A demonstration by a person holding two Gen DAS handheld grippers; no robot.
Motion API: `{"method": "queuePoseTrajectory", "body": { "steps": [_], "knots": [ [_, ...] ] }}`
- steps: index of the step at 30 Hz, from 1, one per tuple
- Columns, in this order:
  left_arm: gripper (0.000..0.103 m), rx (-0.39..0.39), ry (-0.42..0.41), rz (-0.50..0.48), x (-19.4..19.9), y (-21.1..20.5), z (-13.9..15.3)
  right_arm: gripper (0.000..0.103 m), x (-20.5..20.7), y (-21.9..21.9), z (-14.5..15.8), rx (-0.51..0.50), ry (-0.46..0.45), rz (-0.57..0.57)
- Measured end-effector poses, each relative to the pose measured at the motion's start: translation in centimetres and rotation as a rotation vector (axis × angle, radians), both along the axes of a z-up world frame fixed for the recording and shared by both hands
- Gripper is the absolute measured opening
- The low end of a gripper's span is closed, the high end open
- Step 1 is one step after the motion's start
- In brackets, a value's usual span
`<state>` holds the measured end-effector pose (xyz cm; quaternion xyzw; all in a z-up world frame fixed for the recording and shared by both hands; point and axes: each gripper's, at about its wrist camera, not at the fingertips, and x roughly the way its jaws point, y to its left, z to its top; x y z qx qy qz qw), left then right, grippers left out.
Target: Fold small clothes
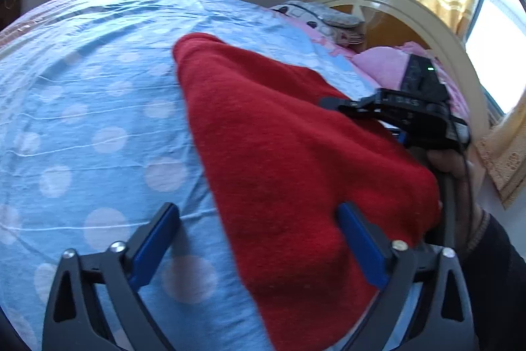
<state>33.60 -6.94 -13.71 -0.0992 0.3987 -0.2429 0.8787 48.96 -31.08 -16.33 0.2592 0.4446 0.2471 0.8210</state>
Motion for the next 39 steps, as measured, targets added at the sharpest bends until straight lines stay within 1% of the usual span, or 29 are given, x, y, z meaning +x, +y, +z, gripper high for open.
{"method": "queuePoseTrajectory", "body": {
  "steps": [2, 4, 5, 8, 10, 11, 13, 16, 19, 23, 30, 39],
  "knots": [
    [0.088, -0.022, 0.004, -0.017, -0.1, -0.1, 0.0, 0.036, -0.3, 0.0, 0.0, 0.003, -0.003, 0.003],
    [0.077, -0.046, 0.009, -0.033, -0.2, -0.3, 0.1, 0.034, -0.4, 0.2, 0.1, -0.001, -0.004, 0.002],
    [0.076, -0.051, 0.011, -0.037, -0.4, -0.4, 0.1, 0.033, -0.5, 0.2, 0.2, -0.008, -0.007, 0.001],
    [0.070, -0.037, 0.004, -0.029, -0.9, -0.8, 0.4, 0.031, -0.8, 0.8, 0.7, -0.039, -0.022, -0.005],
    [0.059, -0.028, -0.009, -0.027, -1.3, -1.1, 0.7, 0.030, -1.1, 1.0, 1.2, -0.053, -0.037, -0.013],
    [0.057, -0.018, -0.019, -0.027, -1.5, -1.2, 0.8, 0.029, -1.5, 1.2, 1.6, -0.063, -0.047, -0.019],
    [0.049, 0.009, -0.039, -0.022, -2.0, -1.4, 1.2, 0.028, -2.0, 1.3, 2.2, -0.070, -0.065, -0.029],
    [0.044, 0.027, -0.033, -0.020, -2.5, -1.3, 1.8, 0.027, -3.2, 1.4, 3.6, -0.073, -0.103, -0.036],
    [0.041, 0.026, -0.026, -0.028, -3.2, -0.7, 2.5, 0.027, -4.5, 2.0, 5.1, -0.085, -0.140, -0.027],
    [0.040, 0.026, -0.042, -0.026, -4.7, 0.3, 3.4, 0.027, -6.8, 3.1, 6.6, -0.084, -0.179, -0.009],
    [0.039, 0.035, -0.068, -0.004, -7.2, 2.3, 4.4, 0.027, -9.4, 4.7, 7.0, -0.045, -0.204, 0.006],
    [0.039, 0.050, -0.074, 0.044, -10.0, 4.7, 4.5, 0.027, -12.1, 8.1, 7.2, -0.007, -0.222, 0.047]
  ]
}}
